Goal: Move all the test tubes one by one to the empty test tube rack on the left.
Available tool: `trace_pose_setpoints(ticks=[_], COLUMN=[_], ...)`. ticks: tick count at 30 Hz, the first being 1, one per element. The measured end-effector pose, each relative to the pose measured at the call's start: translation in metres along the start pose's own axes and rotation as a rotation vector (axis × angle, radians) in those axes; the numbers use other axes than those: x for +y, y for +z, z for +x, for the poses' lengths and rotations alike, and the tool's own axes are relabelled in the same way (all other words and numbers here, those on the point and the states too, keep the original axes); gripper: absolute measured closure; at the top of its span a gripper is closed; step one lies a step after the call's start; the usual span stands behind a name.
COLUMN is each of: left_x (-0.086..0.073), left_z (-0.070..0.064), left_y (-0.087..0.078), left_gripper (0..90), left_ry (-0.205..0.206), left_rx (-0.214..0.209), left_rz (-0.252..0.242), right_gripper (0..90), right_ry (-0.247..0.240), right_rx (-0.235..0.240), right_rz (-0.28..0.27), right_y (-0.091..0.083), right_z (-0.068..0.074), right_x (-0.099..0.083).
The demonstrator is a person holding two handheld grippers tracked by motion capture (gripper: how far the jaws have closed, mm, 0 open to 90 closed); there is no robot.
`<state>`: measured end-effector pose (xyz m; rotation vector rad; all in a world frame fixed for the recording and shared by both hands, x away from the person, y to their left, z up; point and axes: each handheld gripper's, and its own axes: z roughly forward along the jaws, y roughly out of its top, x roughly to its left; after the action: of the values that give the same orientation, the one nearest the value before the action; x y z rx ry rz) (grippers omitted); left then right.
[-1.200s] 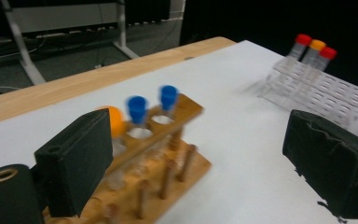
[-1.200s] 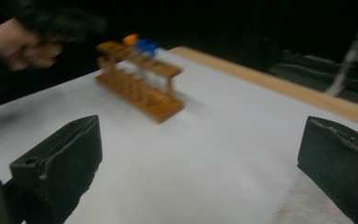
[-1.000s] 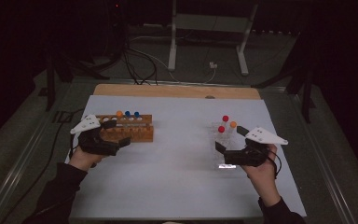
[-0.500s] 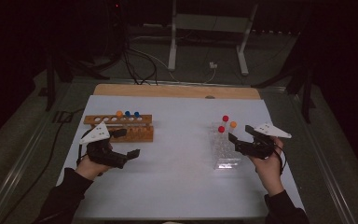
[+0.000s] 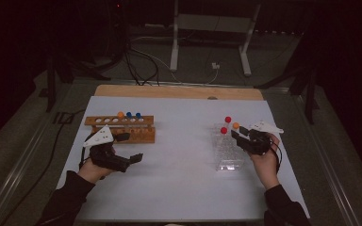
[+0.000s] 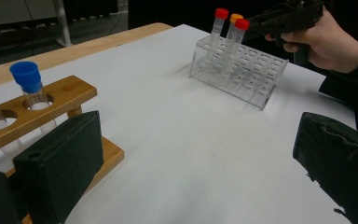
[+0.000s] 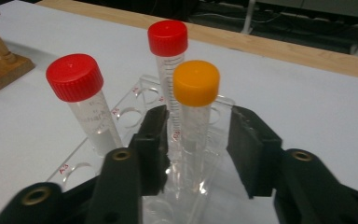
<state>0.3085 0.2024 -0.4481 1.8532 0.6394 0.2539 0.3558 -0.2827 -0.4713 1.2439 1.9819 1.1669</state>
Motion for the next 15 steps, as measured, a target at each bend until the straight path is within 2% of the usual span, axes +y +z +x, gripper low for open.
trace_pose_setpoints(ticks=[3, 7, 11, 15], left_x=[-0.0006, -0.0006, -0.0011, -0.0015], left_z=[0.0002, 0.0007, 0.0008, 0.0010], left_y=[0.0004, 0.0002, 0.0005, 0.0008], left_gripper=[2.6, 2.6, 2.6, 2.6], left_ry=[0.001, -0.002, -0.005, -0.005], left_rx=[0.000, 0.001, 0.001, -0.003], left_rz=[0.004, 0.003, 0.005, 0.008], right_gripper=[63.0, 72.9, 74.6, 74.7], right_ry=[-0.008, -0.012, -0.025, -0.022], right_rx=[-0.004, -0.002, -0.010, -0.011], right_rz=[0.005, 0.010, 0.011, -0.010], right_y=[0.0026, 0.0055, 0.0048, -0.0007], right_z=[0.0008, 0.0018, 0.0026, 0.0030], right_x=[0.0011, 0.0011, 0.0030, 0.0071])
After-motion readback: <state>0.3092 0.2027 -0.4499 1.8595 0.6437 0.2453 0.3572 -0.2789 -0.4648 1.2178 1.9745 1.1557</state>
